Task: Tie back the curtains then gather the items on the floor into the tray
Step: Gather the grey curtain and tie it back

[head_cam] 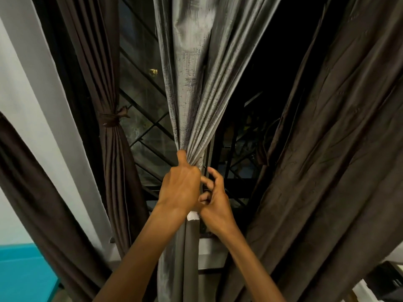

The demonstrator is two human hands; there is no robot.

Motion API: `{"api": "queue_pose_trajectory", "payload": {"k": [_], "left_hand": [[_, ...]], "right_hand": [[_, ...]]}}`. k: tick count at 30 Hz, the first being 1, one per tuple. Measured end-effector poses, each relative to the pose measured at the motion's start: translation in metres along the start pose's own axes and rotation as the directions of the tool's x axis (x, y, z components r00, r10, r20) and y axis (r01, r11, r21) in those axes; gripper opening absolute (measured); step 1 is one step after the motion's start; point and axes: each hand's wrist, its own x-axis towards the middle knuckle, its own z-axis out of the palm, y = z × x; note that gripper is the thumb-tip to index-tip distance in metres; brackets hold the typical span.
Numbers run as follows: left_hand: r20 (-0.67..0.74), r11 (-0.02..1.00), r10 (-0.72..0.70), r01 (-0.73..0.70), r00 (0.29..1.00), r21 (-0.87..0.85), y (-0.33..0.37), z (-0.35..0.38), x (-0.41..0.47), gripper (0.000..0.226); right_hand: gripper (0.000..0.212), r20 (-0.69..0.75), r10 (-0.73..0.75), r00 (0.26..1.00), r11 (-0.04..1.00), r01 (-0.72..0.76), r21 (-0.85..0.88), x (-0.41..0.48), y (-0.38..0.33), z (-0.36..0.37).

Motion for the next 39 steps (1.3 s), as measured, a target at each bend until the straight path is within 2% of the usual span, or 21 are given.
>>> {"api": "queue_pose_trajectory", "payload": {"k": [4, 8, 10, 14, 20, 23, 25, 27, 32, 34, 37, 39], "left_hand": [[0.001, 1.000, -0.014, 0.014, 1.000, 0.017, -0.006, -0.004, 0.007, 0.020], [0.110, 0.999, 0.018, -0.014, 0.994, -0.035, -0.016, -0.012, 0.013, 0.031], [0.173, 0.995, 0.018, -0.001, 0.985, -0.102, -0.022, -0.014, 0.016, 0.027], [0.265, 0.964, 0.013, 0.058, 0.964, -0.260, -0.029, -0.021, 0.020, 0.038], [0.217, 0.846, -0.016, 0.129, 0.976, -0.517, -0.028, -0.017, 0.011, 0.031], [0.113, 0.824, -0.015, 0.076, 0.993, -0.561, -0.021, -0.010, 0.004, 0.024], [0.053, 0.837, 0.013, 0.018, 0.998, -0.548, -0.018, -0.003, 0.002, 0.019], [0.051, 0.831, 0.054, -0.016, 0.997, -0.556, -0.018, 0.003, 0.002, 0.016], [0.111, 0.803, 0.156, -0.061, 0.982, -0.592, -0.041, 0.017, 0.010, 0.008], [0.109, 0.817, 0.174, -0.082, 0.979, -0.571, -0.051, 0.021, 0.015, 0.004], [0.093, 0.849, 0.231, -0.154, 0.969, -0.506, -0.060, 0.026, 0.018, 0.009], [0.086, 0.863, 0.289, -0.221, 0.954, -0.455, -0.062, 0.027, 0.018, 0.016]], "right_hand": [[0.078, -0.032, -0.018, 0.999, 1.000, 0.017, -0.011, -0.003, -0.003, -0.005], [0.062, -0.021, 0.011, 1.000, 0.996, -0.013, -0.089, 0.001, -0.006, -0.007], [0.054, -0.003, 0.009, 1.000, 0.991, -0.009, -0.134, 0.001, -0.007, -0.005], [0.042, 0.037, -0.001, 0.999, 0.987, 0.007, -0.162, 0.000, -0.005, 0.001], [0.029, 0.043, -0.089, 0.995, 0.956, 0.098, -0.277, 0.002, -0.002, 0.011], [0.012, 0.048, -0.098, 0.994, 0.947, 0.108, -0.301, 0.004, 0.003, 0.018], [0.013, 0.057, -0.138, 0.989, 0.934, 0.149, -0.324, 0.003, 0.001, 0.021], [0.020, 0.070, -0.171, 0.983, 0.913, 0.184, -0.365, 0.001, 0.001, 0.024], [0.025, 0.086, -0.171, 0.981, 0.844, 0.191, -0.501, 0.001, 0.005, 0.016], [0.030, 0.094, -0.228, 0.969, 0.804, 0.242, -0.543, 0.001, -0.003, 0.009], [0.019, 0.110, -0.285, 0.952, 0.675, 0.281, -0.682, 0.002, -0.013, -0.003], [0.020, 0.101, -0.297, 0.949, 0.558, 0.259, -0.788, 0.004, -0.024, -0.010]]}}
